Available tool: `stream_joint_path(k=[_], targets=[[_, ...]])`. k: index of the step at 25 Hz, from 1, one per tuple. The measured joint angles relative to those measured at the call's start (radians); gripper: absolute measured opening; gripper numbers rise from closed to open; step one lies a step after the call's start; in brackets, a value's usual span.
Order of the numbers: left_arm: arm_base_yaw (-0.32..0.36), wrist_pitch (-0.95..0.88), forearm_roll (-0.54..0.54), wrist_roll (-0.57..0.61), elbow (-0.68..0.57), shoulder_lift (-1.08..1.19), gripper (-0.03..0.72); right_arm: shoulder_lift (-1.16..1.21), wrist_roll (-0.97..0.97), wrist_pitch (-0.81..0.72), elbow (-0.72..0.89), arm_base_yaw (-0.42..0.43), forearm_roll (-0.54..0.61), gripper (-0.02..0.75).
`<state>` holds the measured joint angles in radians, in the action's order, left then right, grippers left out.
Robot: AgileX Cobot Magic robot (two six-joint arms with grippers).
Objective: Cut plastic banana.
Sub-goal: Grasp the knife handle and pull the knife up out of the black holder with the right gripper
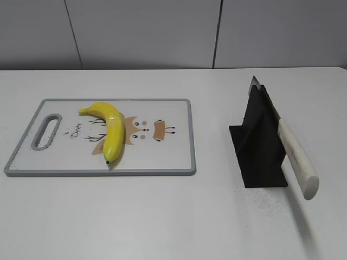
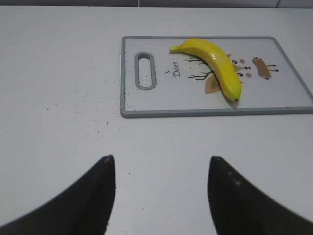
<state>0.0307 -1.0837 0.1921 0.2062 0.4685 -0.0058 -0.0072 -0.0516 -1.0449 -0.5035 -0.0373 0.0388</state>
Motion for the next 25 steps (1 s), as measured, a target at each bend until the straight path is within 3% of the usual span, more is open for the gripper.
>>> stream_joint_path(k=[25], targets=[[0.000,0.000,0.000,0.000,0.000,0.000,0.587,0.000,0.000,0.000,0.000,0.000,-0.005,0.585]])
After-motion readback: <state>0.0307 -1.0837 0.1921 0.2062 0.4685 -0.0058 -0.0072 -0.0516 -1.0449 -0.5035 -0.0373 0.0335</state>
